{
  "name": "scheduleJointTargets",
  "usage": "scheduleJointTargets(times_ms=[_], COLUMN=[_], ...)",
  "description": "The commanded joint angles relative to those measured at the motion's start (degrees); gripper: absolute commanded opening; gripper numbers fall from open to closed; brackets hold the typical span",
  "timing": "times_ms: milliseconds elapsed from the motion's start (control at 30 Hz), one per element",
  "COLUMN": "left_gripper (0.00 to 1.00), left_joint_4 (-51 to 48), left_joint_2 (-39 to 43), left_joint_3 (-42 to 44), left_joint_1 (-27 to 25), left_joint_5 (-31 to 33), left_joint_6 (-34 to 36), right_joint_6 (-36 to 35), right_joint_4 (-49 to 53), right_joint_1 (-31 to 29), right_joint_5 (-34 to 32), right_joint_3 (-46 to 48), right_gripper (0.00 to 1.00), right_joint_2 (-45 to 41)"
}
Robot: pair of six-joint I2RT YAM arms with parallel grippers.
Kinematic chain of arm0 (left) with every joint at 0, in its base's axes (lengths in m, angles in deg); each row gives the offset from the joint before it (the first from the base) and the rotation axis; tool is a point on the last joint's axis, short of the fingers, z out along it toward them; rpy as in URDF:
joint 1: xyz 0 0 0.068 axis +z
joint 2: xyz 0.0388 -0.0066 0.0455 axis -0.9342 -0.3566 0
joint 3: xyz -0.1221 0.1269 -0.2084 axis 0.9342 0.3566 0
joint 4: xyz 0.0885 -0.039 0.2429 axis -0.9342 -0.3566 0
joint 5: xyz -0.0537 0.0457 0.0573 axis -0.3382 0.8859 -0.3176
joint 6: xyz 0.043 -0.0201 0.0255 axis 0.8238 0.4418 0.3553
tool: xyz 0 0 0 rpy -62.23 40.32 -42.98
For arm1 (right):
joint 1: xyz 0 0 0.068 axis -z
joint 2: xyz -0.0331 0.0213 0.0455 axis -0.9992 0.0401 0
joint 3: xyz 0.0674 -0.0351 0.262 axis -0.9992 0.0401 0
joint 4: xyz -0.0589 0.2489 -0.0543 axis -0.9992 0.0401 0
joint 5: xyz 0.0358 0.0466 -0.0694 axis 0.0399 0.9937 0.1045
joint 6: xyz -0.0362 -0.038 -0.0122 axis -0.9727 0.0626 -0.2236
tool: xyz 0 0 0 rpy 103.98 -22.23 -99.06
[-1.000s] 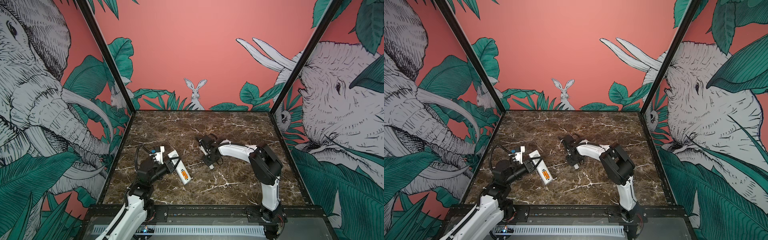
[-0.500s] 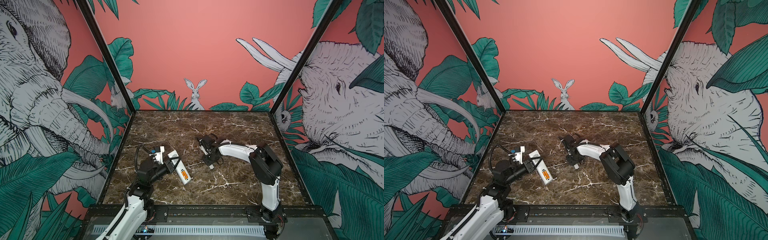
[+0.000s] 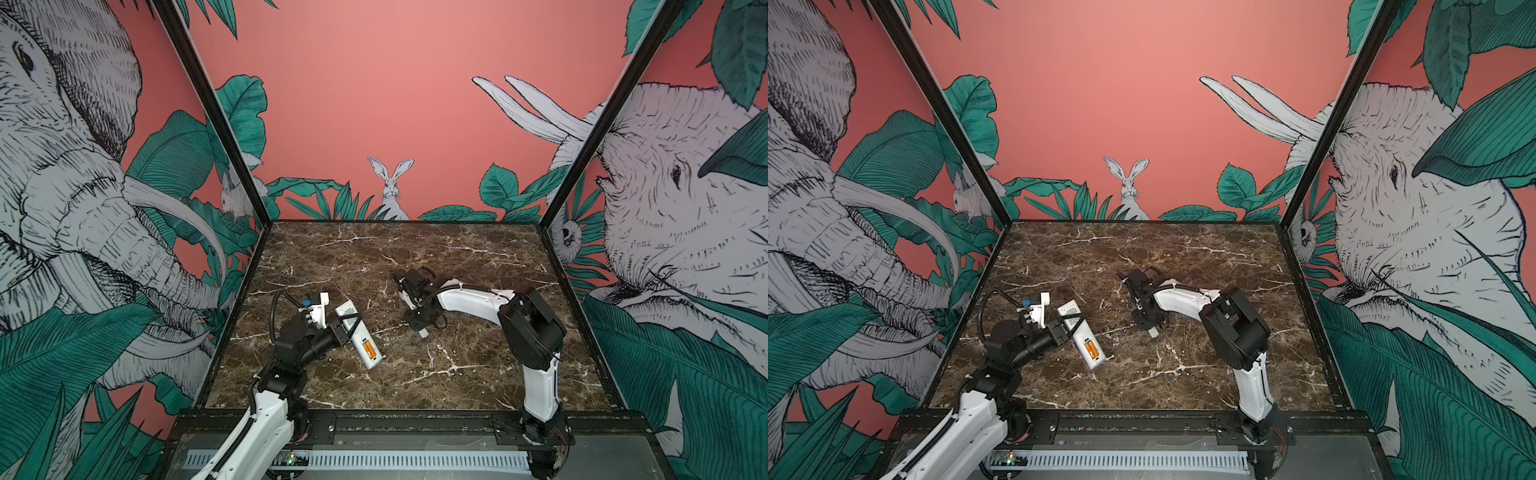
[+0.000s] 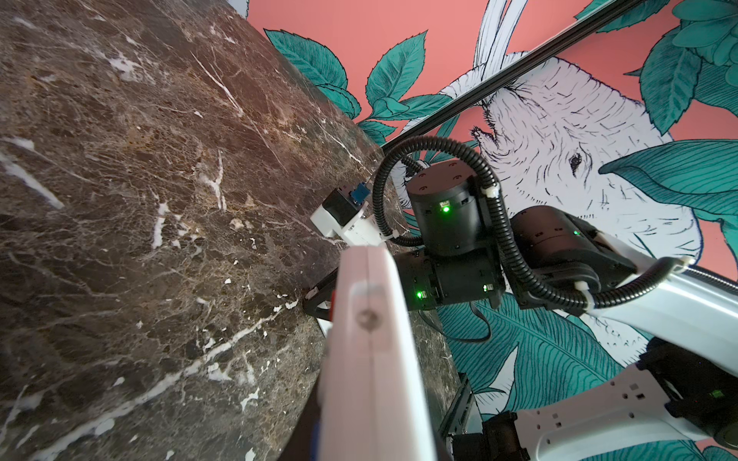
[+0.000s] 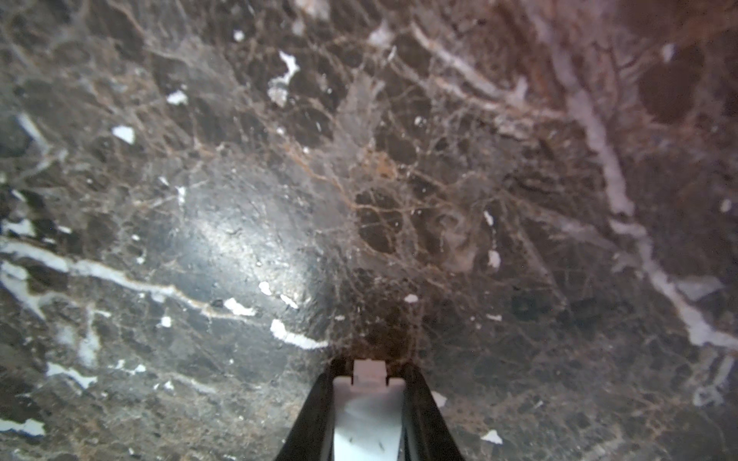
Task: Load the batteries into the remote control
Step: 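Lower the right gripper onto the white battery cover and close on it, then lift the white cover and carry it with the right gripper to the remote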
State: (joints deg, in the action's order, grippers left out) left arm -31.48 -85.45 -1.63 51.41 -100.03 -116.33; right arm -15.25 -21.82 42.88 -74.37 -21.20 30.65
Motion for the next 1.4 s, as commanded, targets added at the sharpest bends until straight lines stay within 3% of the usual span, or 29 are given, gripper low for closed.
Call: scheduleJointTargets(times_ms=[0, 700, 1367], left_gripper=[0.00, 0.00, 0.00], left_joint_4=[1.2, 3.2, 4.2], left_joint_2=[0.4, -1.1, -1.5], left_joint_3=[0.3, -0.5, -0.7], left_joint_1=[-0.1, -0.1, -0.1], left_joint_5=[0.2, 1.9, 3.7], left_joint_6=[0.1, -0.7, -1.8], right_joint_6=[0.2, 5.9, 11.0], right_joint_4=[0.2, -6.3, -15.6], right_joint_1=[0.3, -0.4, -8.4], right_joint_5=[0.8, 3.7, -0.4], right_joint_3=[1.3, 7.0, 12.8], right_gripper=[0.21, 0.16, 0.11], right_joint_2=[-1.6, -14.9, -28.0])
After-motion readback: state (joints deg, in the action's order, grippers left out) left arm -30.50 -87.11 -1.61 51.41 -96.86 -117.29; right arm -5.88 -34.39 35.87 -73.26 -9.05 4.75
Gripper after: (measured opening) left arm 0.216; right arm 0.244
